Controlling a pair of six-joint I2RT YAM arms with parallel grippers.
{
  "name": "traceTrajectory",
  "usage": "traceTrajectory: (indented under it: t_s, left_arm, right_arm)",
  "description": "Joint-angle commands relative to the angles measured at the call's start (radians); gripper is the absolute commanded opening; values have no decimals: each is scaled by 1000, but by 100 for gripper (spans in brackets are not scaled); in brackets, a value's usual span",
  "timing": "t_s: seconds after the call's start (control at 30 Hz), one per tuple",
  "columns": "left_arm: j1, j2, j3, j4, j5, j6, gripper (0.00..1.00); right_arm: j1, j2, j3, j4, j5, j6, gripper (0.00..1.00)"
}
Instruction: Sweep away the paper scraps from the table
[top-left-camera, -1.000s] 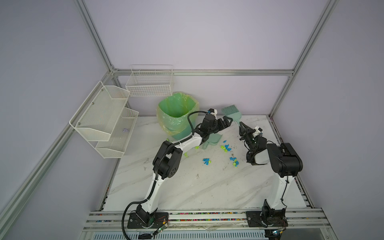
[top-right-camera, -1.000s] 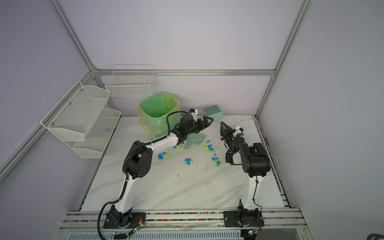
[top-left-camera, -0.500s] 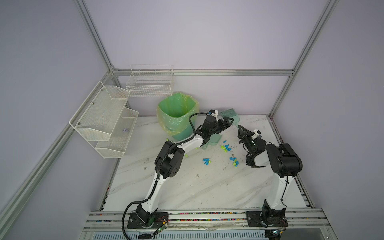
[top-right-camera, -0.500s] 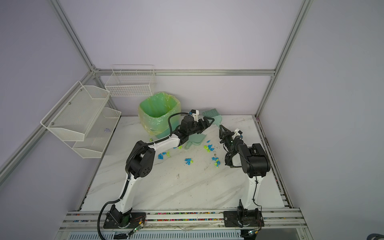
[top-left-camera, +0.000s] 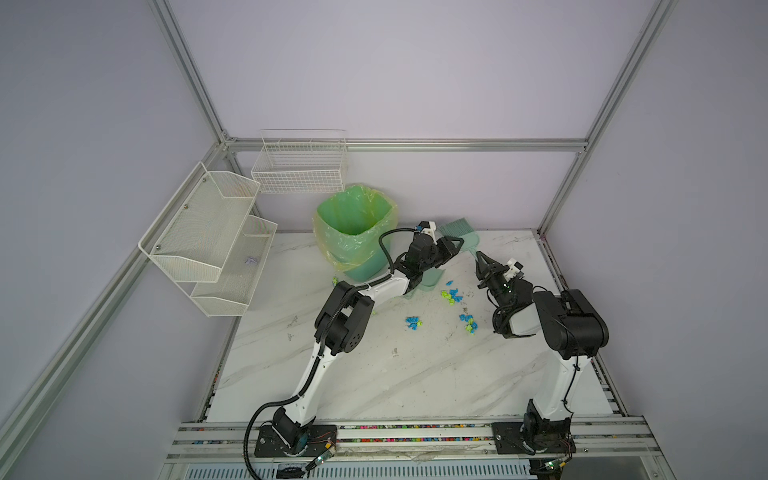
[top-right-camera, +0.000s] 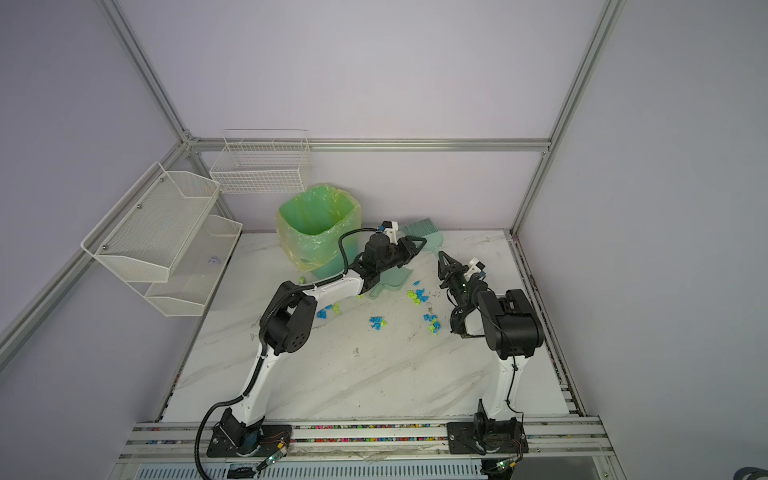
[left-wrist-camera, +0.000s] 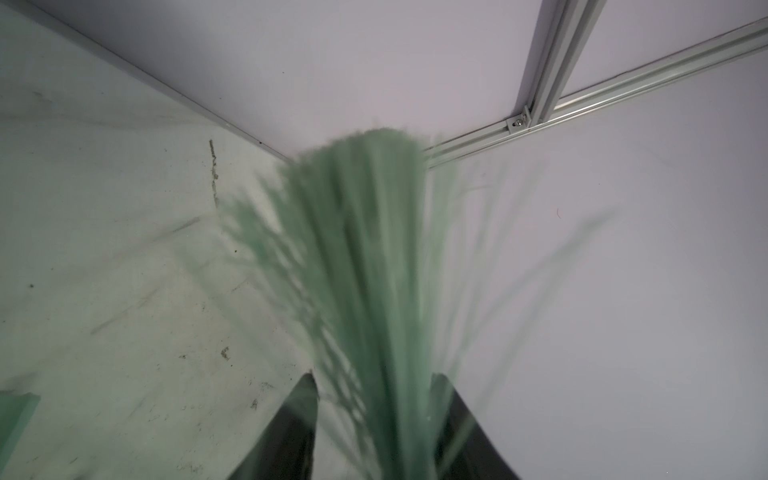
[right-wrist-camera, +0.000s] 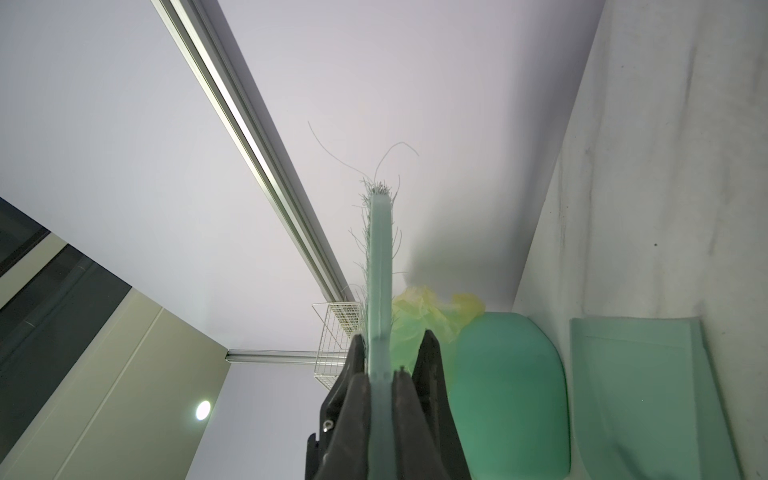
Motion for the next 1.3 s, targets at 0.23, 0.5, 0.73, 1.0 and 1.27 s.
traceTrajectory:
  t_s: [0.23, 0.5, 0.73, 1.0, 1.27]
  left_arm:
    - [-5, -19, 95, 53, -20, -4, 12]
    - [7, -48, 66, 64, 6, 3, 0]
    - [20, -69, 32, 76, 22, -6, 0]
    - [20, -68, 44, 61, 38, -7, 0]
    - [20, -61, 50, 61, 56, -27, 0]
  right_arm:
    - [4, -25, -8, 298, -70, 37, 0]
    - [-72, -32, -19, 300, -248, 27, 60]
    - [-196, -50, -63, 300, -442, 22, 67]
    - [-198, -44, -47, 295, -526, 3, 60]
    - [-191, -10, -32, 297, -521, -13, 57]
